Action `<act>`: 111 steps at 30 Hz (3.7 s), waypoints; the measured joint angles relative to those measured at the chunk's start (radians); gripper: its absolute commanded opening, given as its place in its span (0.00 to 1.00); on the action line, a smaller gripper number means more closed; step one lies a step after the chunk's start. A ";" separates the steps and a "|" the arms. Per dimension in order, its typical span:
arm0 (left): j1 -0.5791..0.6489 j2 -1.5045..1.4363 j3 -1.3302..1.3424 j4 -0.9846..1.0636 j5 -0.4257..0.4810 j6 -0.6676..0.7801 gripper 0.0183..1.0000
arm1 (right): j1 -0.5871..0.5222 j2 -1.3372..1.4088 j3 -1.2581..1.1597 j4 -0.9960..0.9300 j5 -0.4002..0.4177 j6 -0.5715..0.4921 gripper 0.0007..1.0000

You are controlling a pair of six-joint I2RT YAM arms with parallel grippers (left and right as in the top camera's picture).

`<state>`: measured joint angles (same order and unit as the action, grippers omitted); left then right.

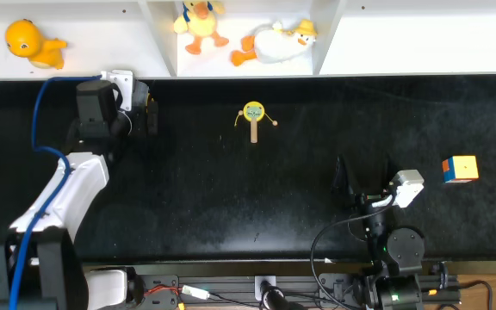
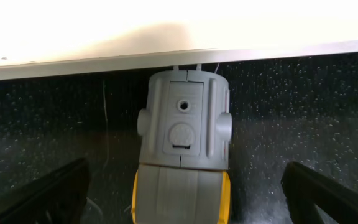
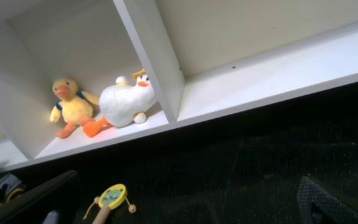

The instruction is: Store Toys

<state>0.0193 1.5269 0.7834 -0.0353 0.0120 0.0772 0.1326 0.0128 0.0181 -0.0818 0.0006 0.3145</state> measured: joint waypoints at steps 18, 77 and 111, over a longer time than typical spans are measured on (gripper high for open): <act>0.000 0.080 0.000 0.067 0.003 0.001 0.58 | 0.000 0.000 0.000 0.000 0.000 0.000 1.00; -0.066 -0.008 0.210 -0.034 -0.085 -0.149 0.16 | 0.000 0.000 0.000 0.000 0.000 0.000 0.99; -0.066 0.085 0.226 0.102 -0.115 -0.126 0.12 | 0.000 0.000 0.000 0.000 0.000 0.000 0.99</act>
<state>-0.0463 1.6119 1.0092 0.0669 -0.1028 -0.0486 0.1326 0.0128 0.0181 -0.0818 0.0006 0.3141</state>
